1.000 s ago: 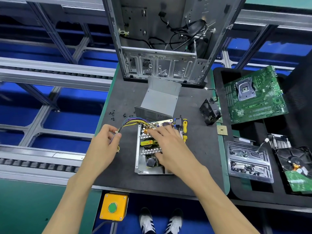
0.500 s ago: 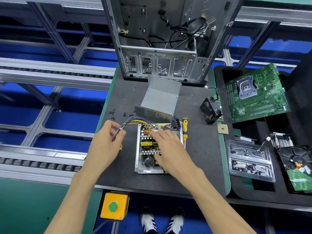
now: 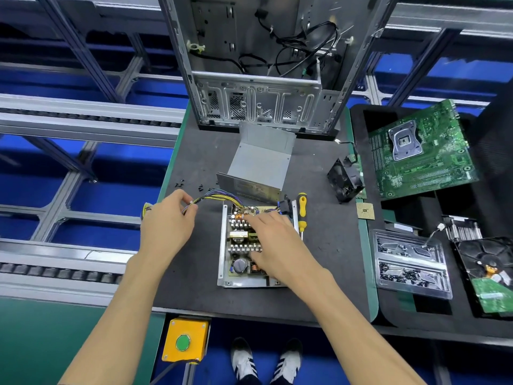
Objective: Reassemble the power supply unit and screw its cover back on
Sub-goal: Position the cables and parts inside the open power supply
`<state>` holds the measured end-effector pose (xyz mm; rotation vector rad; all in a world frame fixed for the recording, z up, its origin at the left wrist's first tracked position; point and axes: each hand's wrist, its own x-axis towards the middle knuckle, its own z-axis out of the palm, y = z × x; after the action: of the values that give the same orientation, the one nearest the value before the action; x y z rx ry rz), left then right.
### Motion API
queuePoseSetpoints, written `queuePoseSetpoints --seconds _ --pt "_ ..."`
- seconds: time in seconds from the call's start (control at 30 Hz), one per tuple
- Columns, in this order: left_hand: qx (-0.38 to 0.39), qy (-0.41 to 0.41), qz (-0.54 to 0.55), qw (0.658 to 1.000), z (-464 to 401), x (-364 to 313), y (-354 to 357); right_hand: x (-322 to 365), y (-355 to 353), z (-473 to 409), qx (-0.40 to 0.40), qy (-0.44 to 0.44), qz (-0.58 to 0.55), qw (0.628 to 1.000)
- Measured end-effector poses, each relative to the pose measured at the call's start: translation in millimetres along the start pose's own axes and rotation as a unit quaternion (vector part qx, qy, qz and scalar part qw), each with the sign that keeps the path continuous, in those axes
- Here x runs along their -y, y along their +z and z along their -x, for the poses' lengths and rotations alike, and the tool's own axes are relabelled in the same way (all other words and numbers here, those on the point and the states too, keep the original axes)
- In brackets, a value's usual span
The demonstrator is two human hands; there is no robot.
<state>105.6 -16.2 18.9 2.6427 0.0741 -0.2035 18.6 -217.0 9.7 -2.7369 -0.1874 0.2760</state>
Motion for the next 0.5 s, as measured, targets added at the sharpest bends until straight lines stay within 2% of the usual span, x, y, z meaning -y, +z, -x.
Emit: queuePoseSetpoints --seconds 0.13,0.17,0.23,0.3,0.37,0.43,0.5 --pt "0.111 -0.035 -0.093 0.989 2 3 -3 0 -5 1 -0.013 -0.004 -0.033 0.999" --pt "0.120 -0.033 -0.109 0.986 4 0 -5 0 -9 3 -0.023 -0.007 -0.048 0.999" --pt "0.088 -0.005 -0.118 0.989 6 -8 -10 -1 -18 7 -0.058 -0.014 -0.068 0.996" --pt "0.020 0.058 -0.055 0.997 10 -22 -16 -6 -25 12 -0.117 0.003 -0.100 0.988" --pt "-0.014 0.140 0.038 0.989 17 -43 -18 -14 -29 17 -0.181 0.060 -0.166 0.967" --pt "0.021 0.202 0.078 0.976 24 -67 -12 -24 -28 20 -0.230 0.130 -0.227 0.937" --pt "0.072 0.235 0.078 0.966 28 -87 3 -35 -24 23 -0.235 0.197 -0.246 0.919"
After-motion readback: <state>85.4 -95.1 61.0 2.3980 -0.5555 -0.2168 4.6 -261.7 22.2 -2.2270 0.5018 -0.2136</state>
